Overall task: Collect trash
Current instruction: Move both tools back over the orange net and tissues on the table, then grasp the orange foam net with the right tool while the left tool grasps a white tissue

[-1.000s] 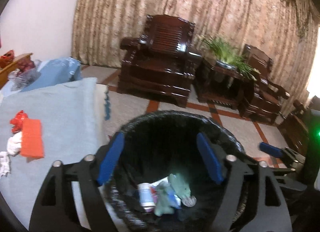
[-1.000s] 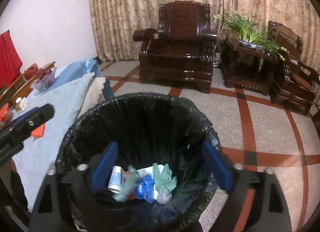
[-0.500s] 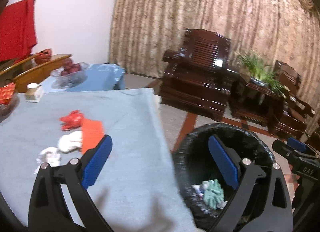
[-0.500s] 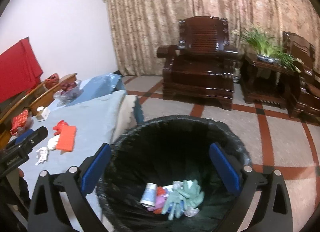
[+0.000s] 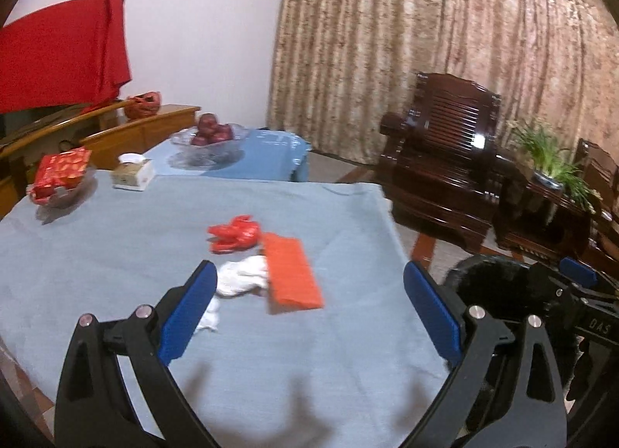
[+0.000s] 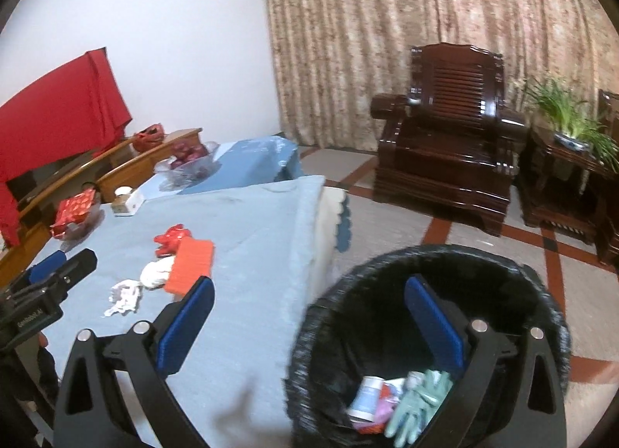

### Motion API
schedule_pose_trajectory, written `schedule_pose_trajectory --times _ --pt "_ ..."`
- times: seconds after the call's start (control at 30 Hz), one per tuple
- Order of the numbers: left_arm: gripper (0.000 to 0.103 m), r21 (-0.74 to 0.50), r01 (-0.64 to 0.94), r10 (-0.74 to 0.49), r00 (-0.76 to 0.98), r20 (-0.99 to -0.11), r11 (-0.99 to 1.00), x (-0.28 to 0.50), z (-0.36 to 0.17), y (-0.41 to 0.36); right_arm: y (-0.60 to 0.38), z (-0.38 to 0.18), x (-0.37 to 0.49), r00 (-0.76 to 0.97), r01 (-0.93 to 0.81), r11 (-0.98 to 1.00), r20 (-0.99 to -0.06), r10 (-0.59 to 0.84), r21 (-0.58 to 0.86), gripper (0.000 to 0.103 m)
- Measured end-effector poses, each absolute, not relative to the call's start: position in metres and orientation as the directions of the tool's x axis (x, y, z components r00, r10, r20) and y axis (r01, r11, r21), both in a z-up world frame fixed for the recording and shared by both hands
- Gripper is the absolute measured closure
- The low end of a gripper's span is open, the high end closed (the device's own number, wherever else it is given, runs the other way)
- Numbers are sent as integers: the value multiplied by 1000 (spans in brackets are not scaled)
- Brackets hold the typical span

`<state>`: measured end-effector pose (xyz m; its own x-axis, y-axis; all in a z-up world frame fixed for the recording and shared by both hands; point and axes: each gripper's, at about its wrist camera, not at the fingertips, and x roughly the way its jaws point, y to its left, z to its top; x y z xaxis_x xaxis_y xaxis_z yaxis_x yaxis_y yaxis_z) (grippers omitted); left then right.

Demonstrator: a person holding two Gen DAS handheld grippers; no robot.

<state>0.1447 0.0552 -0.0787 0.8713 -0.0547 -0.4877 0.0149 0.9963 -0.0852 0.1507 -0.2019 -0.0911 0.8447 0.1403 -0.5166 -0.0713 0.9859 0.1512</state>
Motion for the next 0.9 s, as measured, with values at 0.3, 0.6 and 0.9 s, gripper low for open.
schedule_pose_trajectory --times 0.3,0.6,0.9 --pt "9 -65 -111 64 865 -497 992 155 -93 119 -147 -103 183 827 -158 979 -525 201 126 6" --pt "9 -38 -179 131 833 -537 983 181 -125 157 -97 -134 222 790 -204 971 -565 238 123 6" --pt "9 -25 -184 134 795 -592 983 214 -165 168 -58 -170 264 748 -236 964 -609 262 125 10"
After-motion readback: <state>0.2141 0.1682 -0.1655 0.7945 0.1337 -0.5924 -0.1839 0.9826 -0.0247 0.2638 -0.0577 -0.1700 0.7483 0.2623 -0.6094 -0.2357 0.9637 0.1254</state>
